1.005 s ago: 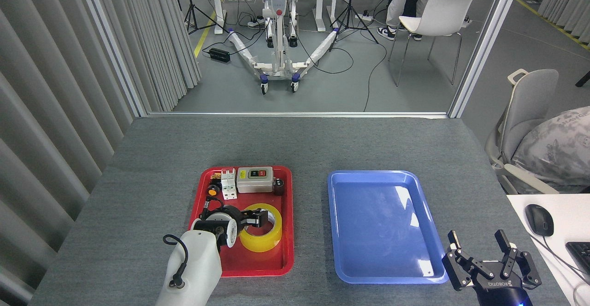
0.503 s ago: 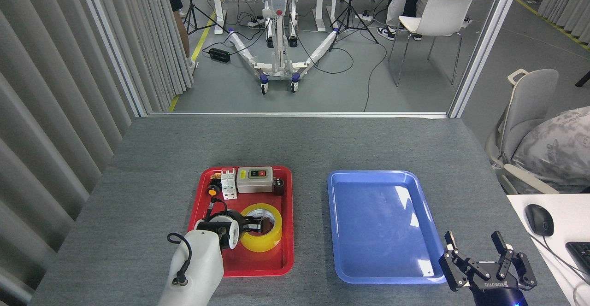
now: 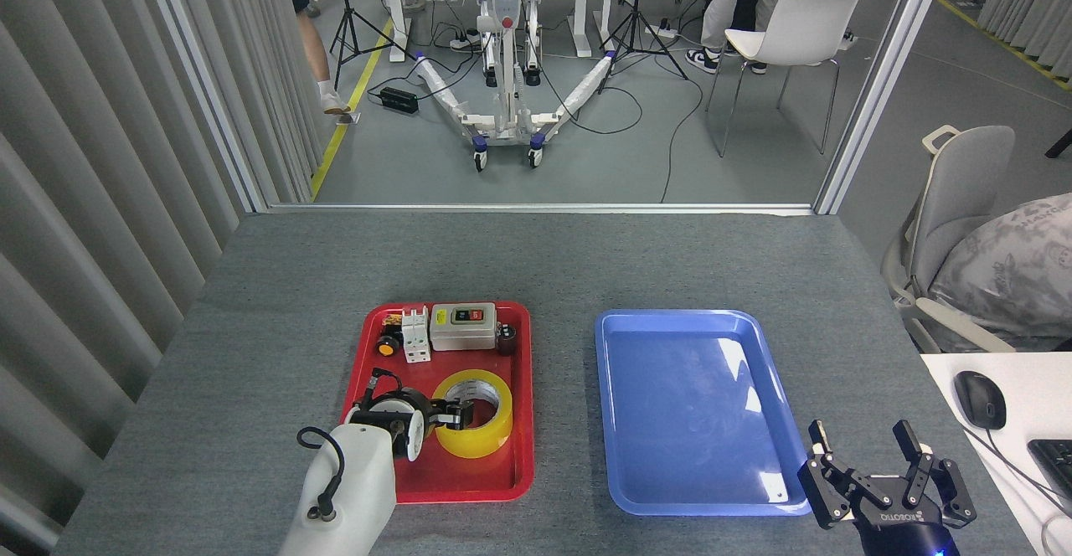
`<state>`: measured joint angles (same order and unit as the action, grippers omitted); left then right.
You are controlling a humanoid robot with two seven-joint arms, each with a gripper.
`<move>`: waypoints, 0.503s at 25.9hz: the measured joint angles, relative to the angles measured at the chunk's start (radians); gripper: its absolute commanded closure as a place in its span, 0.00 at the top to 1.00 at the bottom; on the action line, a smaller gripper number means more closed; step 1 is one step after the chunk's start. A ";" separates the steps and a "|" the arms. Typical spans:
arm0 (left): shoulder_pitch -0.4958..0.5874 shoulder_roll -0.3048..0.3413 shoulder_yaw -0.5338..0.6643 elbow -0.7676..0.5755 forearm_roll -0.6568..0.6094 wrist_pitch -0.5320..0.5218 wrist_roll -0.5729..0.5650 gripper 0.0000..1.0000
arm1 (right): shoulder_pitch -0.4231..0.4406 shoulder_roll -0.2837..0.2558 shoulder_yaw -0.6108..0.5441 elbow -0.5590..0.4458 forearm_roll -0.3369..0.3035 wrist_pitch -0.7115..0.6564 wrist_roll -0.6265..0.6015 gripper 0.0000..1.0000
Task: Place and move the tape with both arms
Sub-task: 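Grasp the yellow tape roll with the left gripper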
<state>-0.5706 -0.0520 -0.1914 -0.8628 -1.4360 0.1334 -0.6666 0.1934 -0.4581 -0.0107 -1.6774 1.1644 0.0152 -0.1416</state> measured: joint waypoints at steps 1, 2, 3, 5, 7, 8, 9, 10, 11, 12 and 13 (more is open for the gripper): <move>0.000 0.001 0.000 0.001 -0.001 -0.001 0.000 0.90 | 0.000 0.000 0.000 0.000 0.000 0.000 0.001 1.00; 0.000 0.002 0.000 0.001 -0.002 -0.003 0.000 0.90 | 0.000 0.000 0.000 0.000 0.000 0.000 0.002 1.00; 0.000 0.003 0.000 0.002 -0.003 -0.005 0.000 0.90 | 0.000 0.001 0.000 0.001 0.000 0.000 0.002 1.00; 0.000 0.008 0.000 0.002 -0.004 -0.008 -0.003 0.90 | -0.001 0.001 0.003 0.002 0.001 0.000 0.003 1.00; 0.000 0.011 0.000 0.002 -0.004 -0.009 -0.016 0.87 | -0.001 0.001 0.006 0.003 0.001 -0.001 0.003 1.00; -0.001 0.012 0.000 0.001 -0.004 -0.011 -0.023 0.84 | -0.001 0.001 0.007 0.003 0.001 -0.001 0.003 1.00; -0.001 0.013 0.000 0.001 -0.004 -0.014 -0.033 0.82 | -0.001 0.001 0.007 0.003 0.001 -0.001 0.002 1.00; -0.001 0.015 0.001 0.001 -0.004 -0.021 -0.041 0.78 | -0.001 0.001 0.008 0.004 0.001 -0.001 0.001 1.00; -0.001 0.017 0.001 0.001 -0.004 -0.030 -0.054 0.75 | -0.001 0.001 0.009 0.004 0.001 -0.001 0.001 1.00; -0.001 0.020 0.001 0.001 -0.004 -0.043 -0.064 0.70 | -0.001 0.001 0.009 0.004 0.001 -0.001 0.000 1.00; -0.001 0.023 0.001 0.001 -0.003 -0.055 -0.076 0.63 | 0.000 0.001 0.009 0.005 0.001 -0.001 0.000 1.00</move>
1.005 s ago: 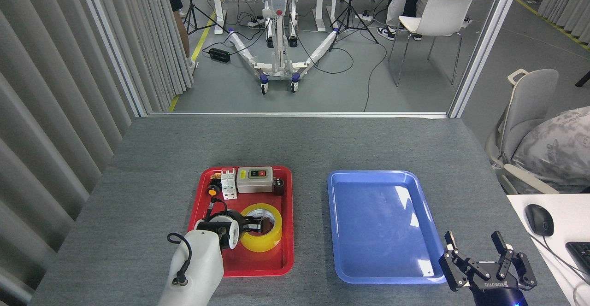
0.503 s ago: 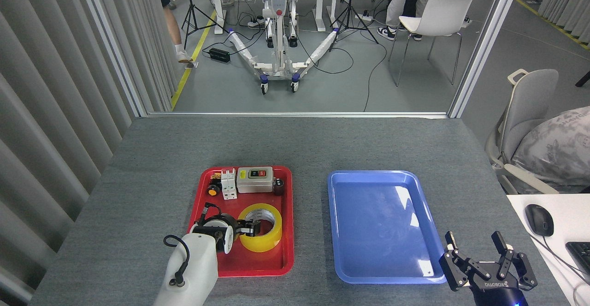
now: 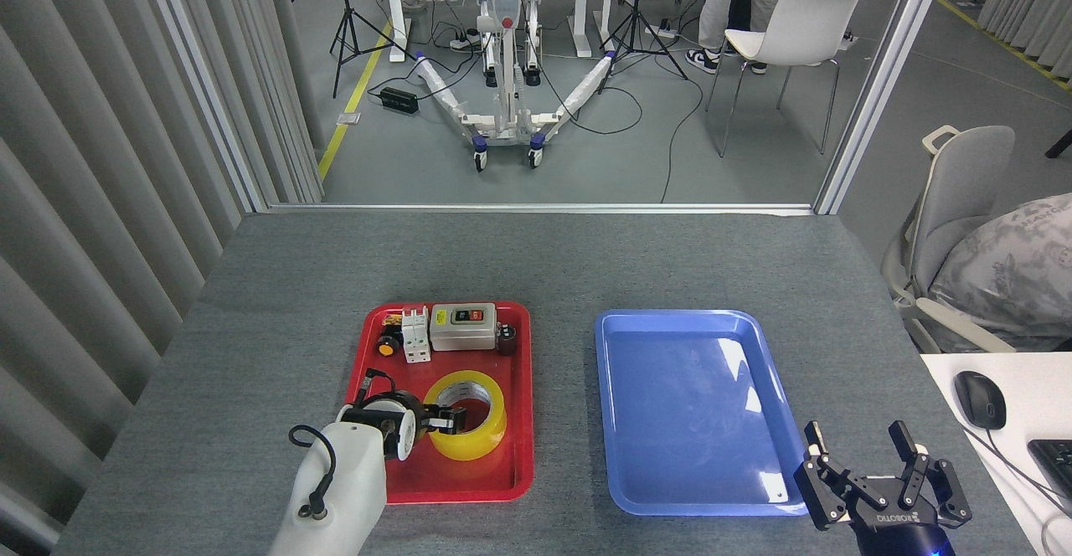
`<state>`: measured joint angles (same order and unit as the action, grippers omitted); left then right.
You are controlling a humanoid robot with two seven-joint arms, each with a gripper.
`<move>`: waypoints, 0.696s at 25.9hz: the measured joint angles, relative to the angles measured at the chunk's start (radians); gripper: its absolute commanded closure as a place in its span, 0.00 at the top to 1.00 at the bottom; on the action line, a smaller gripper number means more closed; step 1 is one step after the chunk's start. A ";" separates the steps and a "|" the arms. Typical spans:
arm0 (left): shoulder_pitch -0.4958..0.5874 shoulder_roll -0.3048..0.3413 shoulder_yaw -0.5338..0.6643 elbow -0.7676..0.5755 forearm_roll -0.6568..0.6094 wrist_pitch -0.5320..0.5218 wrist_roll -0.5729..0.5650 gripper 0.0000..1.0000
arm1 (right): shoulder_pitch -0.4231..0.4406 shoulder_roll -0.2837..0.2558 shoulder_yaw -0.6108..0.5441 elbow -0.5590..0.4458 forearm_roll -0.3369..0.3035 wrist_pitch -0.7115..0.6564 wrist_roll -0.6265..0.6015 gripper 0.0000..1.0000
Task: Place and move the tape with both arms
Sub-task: 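Grasp the yellow tape roll with the left gripper, then lift the tape roll out of the red tray toward the robot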
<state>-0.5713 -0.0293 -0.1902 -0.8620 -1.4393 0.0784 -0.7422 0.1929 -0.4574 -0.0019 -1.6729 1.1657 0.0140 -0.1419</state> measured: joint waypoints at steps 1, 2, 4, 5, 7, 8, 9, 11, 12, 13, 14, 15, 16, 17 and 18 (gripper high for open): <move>0.000 0.003 0.000 0.000 0.001 -0.013 -0.012 0.55 | 0.000 -0.001 0.000 0.000 0.000 0.000 0.000 1.00; 0.001 0.005 0.001 0.000 0.003 -0.023 -0.020 0.44 | 0.000 -0.002 0.000 0.000 0.000 0.000 0.000 1.00; 0.001 0.009 0.004 -0.004 0.010 -0.041 -0.030 0.07 | 0.000 -0.003 0.000 0.000 -0.002 0.000 -0.001 1.00; 0.001 0.010 0.006 -0.006 0.016 -0.050 -0.030 0.03 | 0.000 -0.004 0.000 0.000 -0.002 0.000 -0.001 1.00; 0.002 0.012 0.015 -0.009 0.047 -0.070 -0.032 0.00 | 0.000 -0.005 0.000 0.000 -0.002 0.000 -0.002 1.00; 0.004 0.014 0.025 -0.013 0.081 -0.074 -0.034 0.00 | 0.000 -0.005 0.000 0.000 -0.003 -0.001 -0.005 1.00; 0.006 0.016 0.037 -0.021 0.125 -0.079 -0.039 0.00 | 0.000 -0.005 0.000 0.000 -0.003 -0.001 -0.006 1.00; 0.010 0.015 0.059 -0.051 0.238 -0.085 -0.028 0.00 | -0.001 -0.006 0.000 0.000 -0.003 -0.002 -0.006 1.00; 0.015 0.016 0.072 -0.071 0.291 -0.090 -0.023 0.00 | -0.001 -0.006 0.000 0.000 -0.004 -0.003 -0.002 1.00; 0.024 0.018 0.088 -0.091 0.346 -0.088 -0.021 0.00 | -0.001 -0.006 0.000 0.000 -0.004 -0.004 0.001 1.00; 0.033 0.019 0.107 -0.111 0.393 -0.087 -0.021 0.00 | -0.001 -0.006 0.000 0.000 -0.006 -0.004 0.003 1.00; 0.041 0.018 0.127 -0.133 0.436 -0.087 -0.021 0.00 | -0.001 -0.006 0.001 0.000 -0.007 -0.004 0.005 1.00; 0.048 0.017 0.145 -0.148 0.476 -0.091 -0.019 0.00 | -0.001 -0.006 0.001 0.000 -0.008 -0.005 0.006 1.00; 0.058 0.018 0.166 -0.161 0.514 -0.092 -0.021 0.00 | -0.001 -0.006 0.002 0.000 -0.009 -0.005 0.008 1.00; 0.068 0.017 0.185 -0.174 0.554 -0.096 -0.028 0.00 | -0.001 -0.006 0.002 0.000 -0.010 -0.006 0.009 1.00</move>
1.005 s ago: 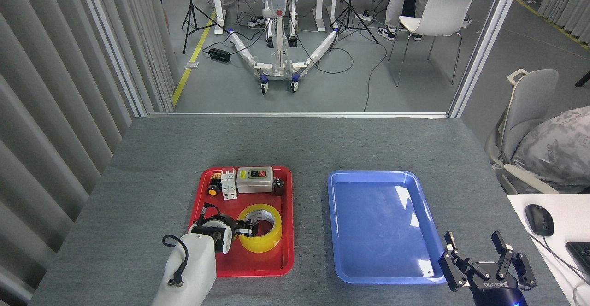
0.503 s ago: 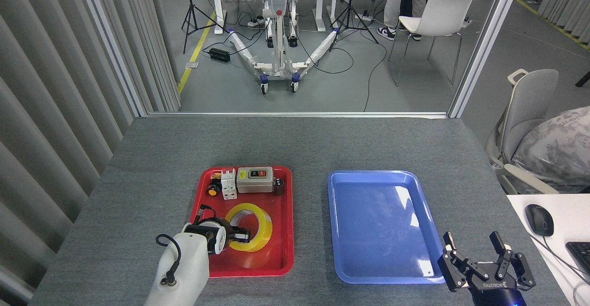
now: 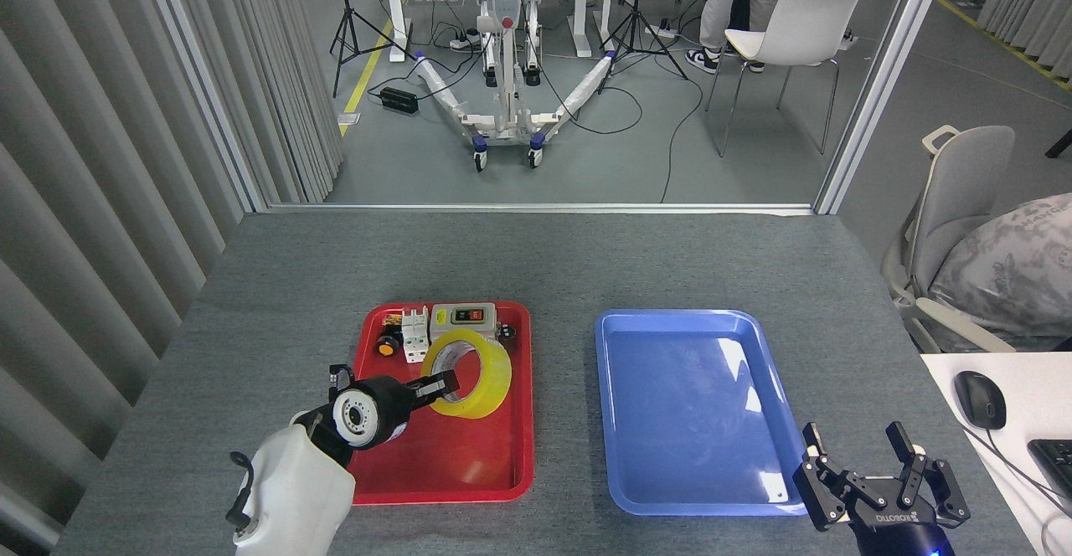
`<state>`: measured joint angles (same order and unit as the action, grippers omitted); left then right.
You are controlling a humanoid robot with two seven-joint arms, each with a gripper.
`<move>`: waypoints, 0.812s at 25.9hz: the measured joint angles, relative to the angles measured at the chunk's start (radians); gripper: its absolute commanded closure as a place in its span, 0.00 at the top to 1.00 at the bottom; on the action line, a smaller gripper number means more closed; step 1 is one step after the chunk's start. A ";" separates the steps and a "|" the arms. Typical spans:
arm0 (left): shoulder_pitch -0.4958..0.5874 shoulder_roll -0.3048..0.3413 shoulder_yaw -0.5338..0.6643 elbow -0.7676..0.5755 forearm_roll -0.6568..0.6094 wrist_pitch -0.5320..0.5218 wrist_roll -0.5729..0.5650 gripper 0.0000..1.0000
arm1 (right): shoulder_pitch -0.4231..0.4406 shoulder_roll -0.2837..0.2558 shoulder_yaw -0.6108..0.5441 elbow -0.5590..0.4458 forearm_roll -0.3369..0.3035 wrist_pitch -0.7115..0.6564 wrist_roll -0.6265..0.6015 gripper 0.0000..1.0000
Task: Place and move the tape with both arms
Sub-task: 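Lift the tape roll out of the red tray toward the robot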
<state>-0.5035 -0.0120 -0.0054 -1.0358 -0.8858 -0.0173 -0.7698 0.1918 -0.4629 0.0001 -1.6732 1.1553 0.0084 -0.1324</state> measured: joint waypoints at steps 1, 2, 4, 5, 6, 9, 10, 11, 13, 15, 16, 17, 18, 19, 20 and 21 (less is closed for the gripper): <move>0.010 -0.001 0.022 -0.017 0.051 -0.013 -0.005 0.00 | 0.000 0.001 0.001 0.000 -0.001 0.000 0.001 1.00; 0.024 -0.001 0.039 -0.034 0.104 -0.031 -0.011 0.00 | 0.000 0.001 0.001 0.000 -0.002 0.000 0.001 1.00; 0.062 0.000 0.063 -0.072 0.215 -0.076 -0.048 0.00 | 0.000 0.001 0.001 0.000 -0.003 -0.002 0.004 1.00; 0.081 -0.001 0.070 -0.098 0.265 -0.111 -0.066 0.00 | 0.000 0.001 0.001 0.000 -0.003 -0.002 0.004 1.00; 0.106 0.000 0.076 -0.127 0.307 -0.145 -0.078 0.00 | 0.000 0.000 0.001 0.000 -0.003 -0.002 0.004 1.00; 0.198 -0.006 0.080 -0.241 0.411 -0.242 -0.144 0.00 | 0.000 -0.001 0.001 0.000 -0.003 -0.002 0.005 1.00; 0.229 -0.008 0.078 -0.280 0.438 -0.271 -0.164 0.00 | 0.000 -0.001 0.001 0.000 -0.003 -0.002 0.006 1.00; 0.259 -0.012 0.073 -0.314 0.467 -0.302 -0.191 0.00 | 0.000 0.000 0.001 0.000 -0.002 -0.002 0.007 1.00; 0.314 -0.021 0.052 -0.369 0.516 -0.368 -0.229 0.00 | 0.000 0.003 0.000 0.000 -0.001 -0.002 0.004 1.00; 0.360 -0.027 0.025 -0.401 0.545 -0.410 -0.255 0.00 | 0.001 -0.001 0.007 0.000 -0.001 -0.003 -0.003 1.00; 0.381 -0.029 0.012 -0.416 0.557 -0.426 -0.258 0.00 | 0.001 -0.010 0.022 0.000 -0.003 -0.009 -0.005 1.00; 0.403 -0.030 0.001 -0.430 0.568 -0.435 -0.264 0.00 | 0.000 -0.026 0.047 -0.002 -0.009 -0.025 -0.005 1.00; 0.428 -0.030 -0.014 -0.450 0.580 -0.442 -0.271 0.00 | -0.003 -0.056 0.083 -0.005 -0.027 -0.045 -0.007 1.00; 0.447 -0.031 -0.027 -0.470 0.592 -0.448 -0.273 0.00 | -0.007 -0.091 0.120 -0.010 -0.053 -0.064 -0.012 1.00; 0.465 -0.031 -0.041 -0.487 0.604 -0.451 -0.273 0.00 | -0.010 -0.128 0.162 -0.016 -0.089 -0.085 -0.018 1.00; 0.481 -0.032 -0.056 -0.502 0.611 -0.451 -0.276 0.00 | -0.015 -0.170 0.211 -0.021 -0.133 -0.113 -0.028 1.00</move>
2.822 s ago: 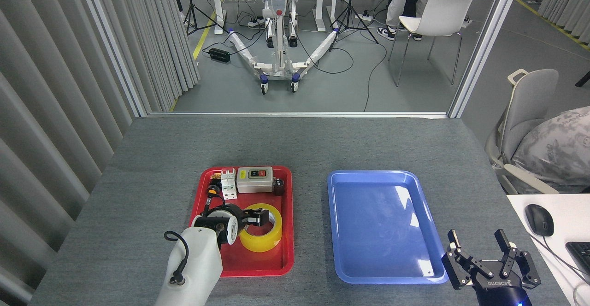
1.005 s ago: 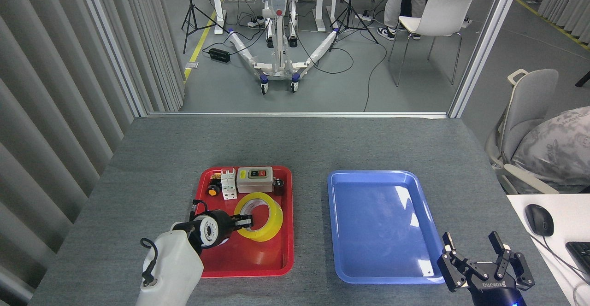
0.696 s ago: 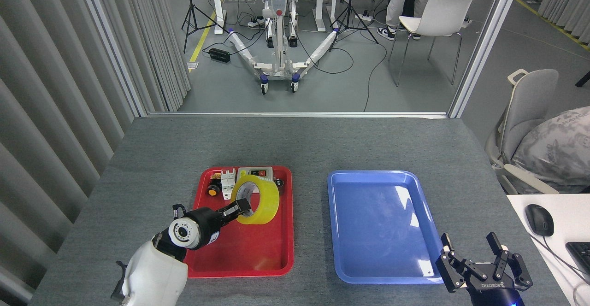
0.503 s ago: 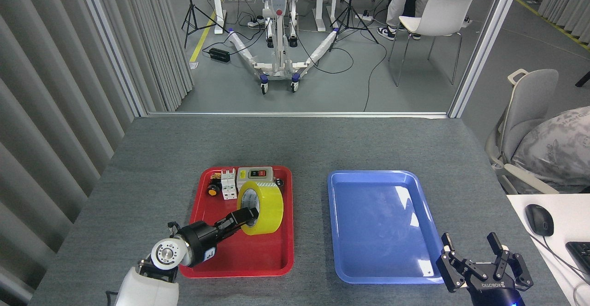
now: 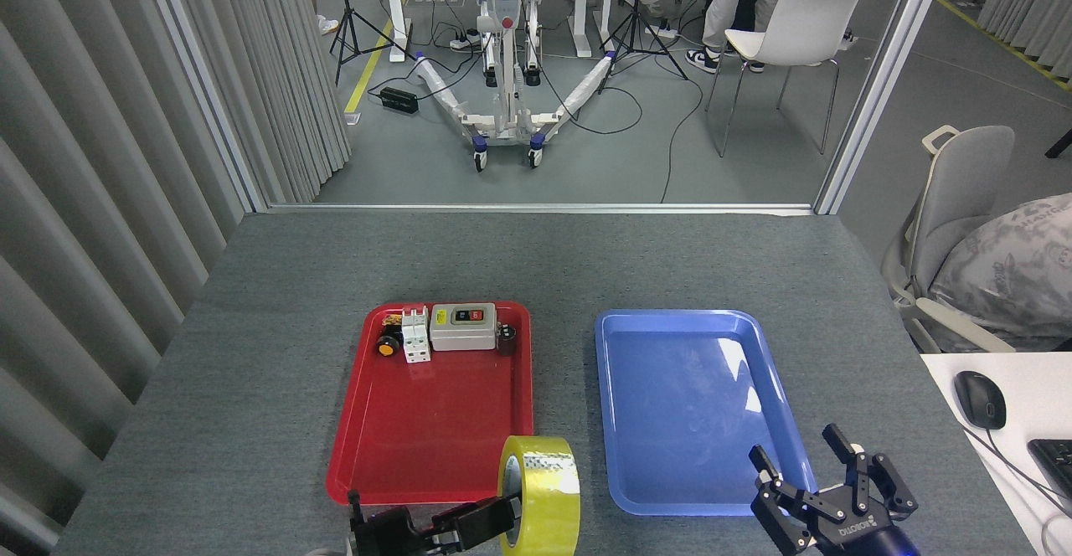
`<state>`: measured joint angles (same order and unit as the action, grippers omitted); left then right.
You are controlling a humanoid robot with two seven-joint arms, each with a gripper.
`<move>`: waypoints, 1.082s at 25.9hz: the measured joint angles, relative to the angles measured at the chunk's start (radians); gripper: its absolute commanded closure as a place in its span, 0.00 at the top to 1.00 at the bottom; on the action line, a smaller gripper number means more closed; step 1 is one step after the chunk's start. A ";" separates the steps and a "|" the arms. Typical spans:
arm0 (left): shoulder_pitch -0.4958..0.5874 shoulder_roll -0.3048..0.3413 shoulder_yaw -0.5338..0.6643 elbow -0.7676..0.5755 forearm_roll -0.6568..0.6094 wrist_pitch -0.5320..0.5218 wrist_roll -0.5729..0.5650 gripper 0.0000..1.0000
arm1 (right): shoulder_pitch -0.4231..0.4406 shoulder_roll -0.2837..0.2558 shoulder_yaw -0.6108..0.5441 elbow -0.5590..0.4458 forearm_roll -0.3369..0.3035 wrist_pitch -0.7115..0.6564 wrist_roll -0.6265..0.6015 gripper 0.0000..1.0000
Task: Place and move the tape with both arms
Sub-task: 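Carry the tape toward the right gripper and hand it over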
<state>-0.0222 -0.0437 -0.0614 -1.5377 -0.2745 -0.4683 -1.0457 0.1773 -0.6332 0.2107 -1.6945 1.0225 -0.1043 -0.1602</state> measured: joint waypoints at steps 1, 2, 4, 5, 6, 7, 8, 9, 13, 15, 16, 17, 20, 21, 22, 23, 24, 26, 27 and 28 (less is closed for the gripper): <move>0.012 -0.002 -0.015 -0.013 0.006 -0.002 -0.001 0.00 | -0.007 -0.037 0.043 -0.003 -0.037 -0.034 -0.014 1.00; 0.021 -0.006 -0.026 -0.022 0.010 -0.003 0.000 0.00 | -0.016 -0.072 0.088 -0.005 -0.064 -0.071 -0.031 1.00; 0.036 -0.019 -0.047 -0.033 0.014 -0.004 0.001 0.00 | -0.035 -0.138 0.173 -0.010 -0.098 -0.158 -0.064 1.00; 0.045 -0.024 -0.052 -0.037 0.014 -0.005 0.003 0.00 | -0.042 -0.168 0.207 -0.012 -0.107 -0.200 -0.076 1.00; 0.053 -0.027 -0.056 -0.042 0.014 -0.005 0.003 0.00 | -0.049 -0.197 0.235 -0.015 -0.113 -0.238 -0.091 1.00; 0.061 -0.031 -0.060 -0.047 0.015 -0.005 0.003 0.00 | -0.056 -0.226 0.263 -0.020 -0.117 -0.277 -0.103 0.99; 0.069 -0.034 -0.064 -0.052 0.015 -0.009 0.005 0.00 | -0.063 -0.250 0.281 -0.023 -0.120 -0.314 -0.109 0.99; 0.079 -0.035 -0.068 -0.056 0.015 -0.012 0.005 0.00 | -0.073 -0.273 0.294 -0.025 -0.121 -0.347 -0.115 0.99; 0.111 -0.037 -0.081 -0.069 0.015 -0.035 0.004 0.00 | -0.139 -0.294 0.318 -0.022 -0.121 -0.431 -0.120 0.99; 0.118 -0.038 -0.085 -0.074 0.015 -0.041 0.004 0.00 | -0.183 -0.271 0.328 -0.018 -0.111 -0.447 -0.124 0.98; 0.120 -0.038 -0.086 -0.076 0.016 -0.043 0.004 0.00 | -0.201 -0.260 0.335 -0.016 -0.100 -0.452 -0.119 0.98; 0.121 -0.038 -0.087 -0.078 0.016 -0.045 0.004 0.00 | -0.218 -0.248 0.347 -0.015 -0.087 -0.456 -0.105 0.97; 0.123 -0.037 -0.088 -0.080 0.017 -0.049 0.003 0.00 | -0.249 -0.220 0.381 -0.014 -0.057 -0.463 -0.079 0.91; 0.124 -0.037 -0.089 -0.080 0.017 -0.051 0.002 0.00 | -0.255 -0.214 0.390 -0.013 -0.052 -0.465 -0.073 0.91; 0.124 -0.037 -0.089 -0.080 0.017 -0.057 0.002 0.00 | -0.260 -0.210 0.396 -0.013 -0.048 -0.469 -0.070 0.90; 0.124 -0.037 -0.089 -0.080 0.018 -0.062 0.000 0.00 | -0.264 -0.205 0.402 -0.013 -0.046 -0.476 -0.067 0.90; 0.124 -0.036 -0.089 -0.079 0.018 -0.067 -0.001 0.00 | -0.268 -0.199 0.406 -0.013 -0.044 -0.486 -0.060 0.89; 0.124 -0.034 -0.092 -0.077 0.019 -0.076 -0.004 0.00 | -0.278 -0.185 0.410 -0.012 -0.041 -0.503 -0.046 0.89; 0.124 -0.033 -0.094 -0.077 0.019 -0.079 -0.005 0.00 | -0.283 -0.177 0.411 -0.011 -0.041 -0.512 -0.034 0.89; 0.124 -0.031 -0.098 -0.077 0.019 -0.081 -0.006 0.00 | -0.288 -0.167 0.412 -0.011 -0.040 -0.517 -0.023 0.89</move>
<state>0.1014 -0.0749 -0.1592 -1.6149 -0.2552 -0.5497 -1.0513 -0.1103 -0.7999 0.6225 -1.7052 0.9823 -0.6211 -0.1831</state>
